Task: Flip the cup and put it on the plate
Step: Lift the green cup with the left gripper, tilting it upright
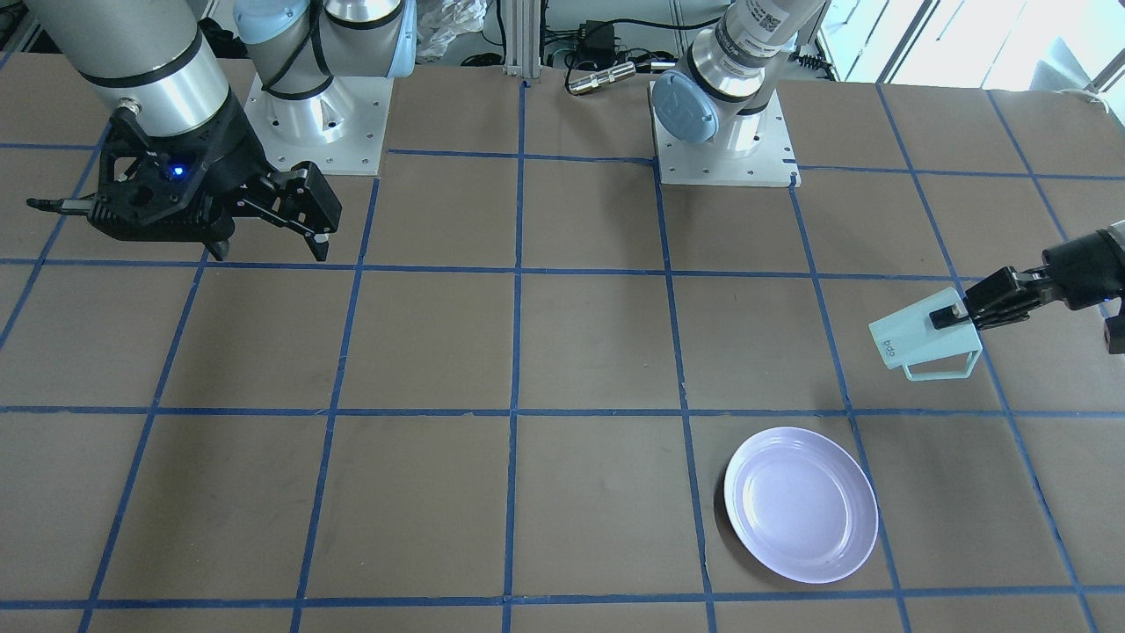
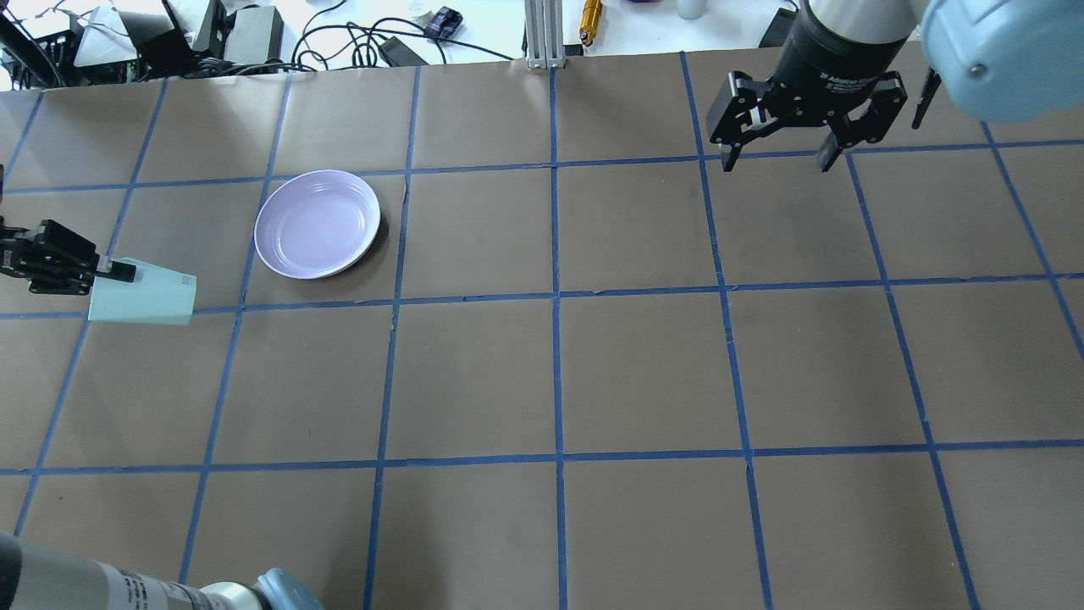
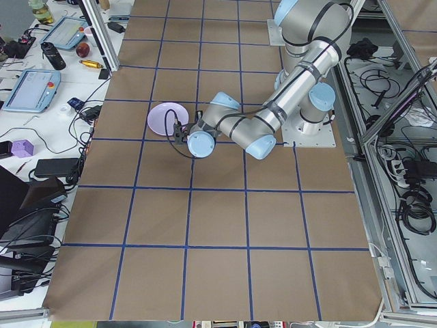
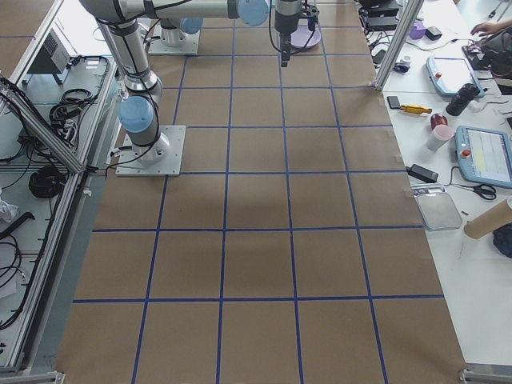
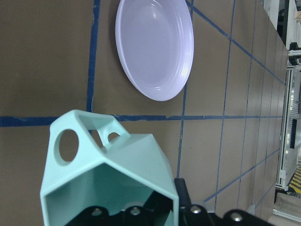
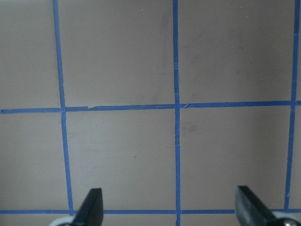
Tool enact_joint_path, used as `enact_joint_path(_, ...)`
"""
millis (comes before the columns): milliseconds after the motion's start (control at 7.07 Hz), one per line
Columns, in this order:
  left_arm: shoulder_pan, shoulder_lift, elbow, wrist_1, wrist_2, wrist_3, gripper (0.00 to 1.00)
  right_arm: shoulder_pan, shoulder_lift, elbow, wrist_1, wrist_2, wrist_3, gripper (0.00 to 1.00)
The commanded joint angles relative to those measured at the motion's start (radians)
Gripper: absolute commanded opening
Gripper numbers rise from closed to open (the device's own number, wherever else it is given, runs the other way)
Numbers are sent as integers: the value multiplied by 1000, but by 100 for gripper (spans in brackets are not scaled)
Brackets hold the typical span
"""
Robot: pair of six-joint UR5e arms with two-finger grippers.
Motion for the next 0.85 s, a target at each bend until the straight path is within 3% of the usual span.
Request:
enact_joint_path(0,-132,93,17,16,121,-132,0,0,0,0,0,0,0,100)
enact_joint_path(707,-414,131,20,280,373,-402,0,0,0,0,0,0,2,100)
